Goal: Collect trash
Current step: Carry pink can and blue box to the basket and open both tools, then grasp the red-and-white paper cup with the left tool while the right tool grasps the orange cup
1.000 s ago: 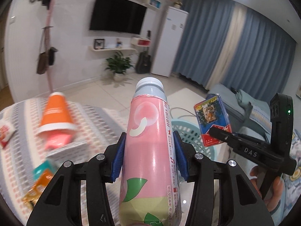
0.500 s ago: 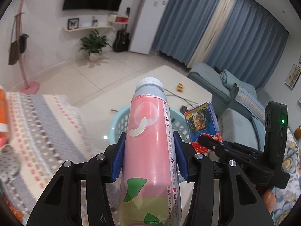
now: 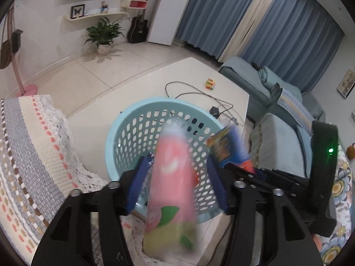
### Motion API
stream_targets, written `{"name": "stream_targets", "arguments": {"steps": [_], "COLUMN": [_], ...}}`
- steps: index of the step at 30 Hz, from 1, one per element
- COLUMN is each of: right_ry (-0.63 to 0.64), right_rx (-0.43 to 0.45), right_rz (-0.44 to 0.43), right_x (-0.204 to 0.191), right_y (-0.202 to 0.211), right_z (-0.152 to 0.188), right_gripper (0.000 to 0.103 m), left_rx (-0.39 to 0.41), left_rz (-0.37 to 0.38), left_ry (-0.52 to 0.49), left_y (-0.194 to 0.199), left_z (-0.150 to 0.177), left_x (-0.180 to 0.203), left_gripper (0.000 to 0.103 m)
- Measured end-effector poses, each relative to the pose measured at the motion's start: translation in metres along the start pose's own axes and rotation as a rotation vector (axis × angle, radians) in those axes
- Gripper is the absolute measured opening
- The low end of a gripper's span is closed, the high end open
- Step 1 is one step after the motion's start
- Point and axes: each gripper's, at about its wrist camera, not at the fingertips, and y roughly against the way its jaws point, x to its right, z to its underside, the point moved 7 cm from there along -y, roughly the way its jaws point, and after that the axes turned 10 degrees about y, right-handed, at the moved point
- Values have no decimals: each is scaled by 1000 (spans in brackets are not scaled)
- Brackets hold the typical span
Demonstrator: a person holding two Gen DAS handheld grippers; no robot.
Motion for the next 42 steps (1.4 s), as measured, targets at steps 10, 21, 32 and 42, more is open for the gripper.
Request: {"name": "stream_targets", "arguments": {"steps": [10, 21, 32, 42], "right_ry": [-45, 27, 148, 324], "right_rx": [47, 97, 152, 204], "right_rz": [4, -37, -143, -209], "right_x": [8, -34, -125, -241], "right_y": [22, 49, 73, 91], "right_z": [-6, -13, -33, -66], "right_gripper": [40, 41, 48, 69], "left_rx": [60, 151, 328, 493], "left_rz": [25, 5, -104, -239], "left_ry": [21, 32, 73, 195], "left_y": [33, 90, 198, 287], "left_z": [-1, 3, 9, 7], "left_x": [-2, -9, -56, -141], "left_gripper": [62, 62, 66, 75]}}
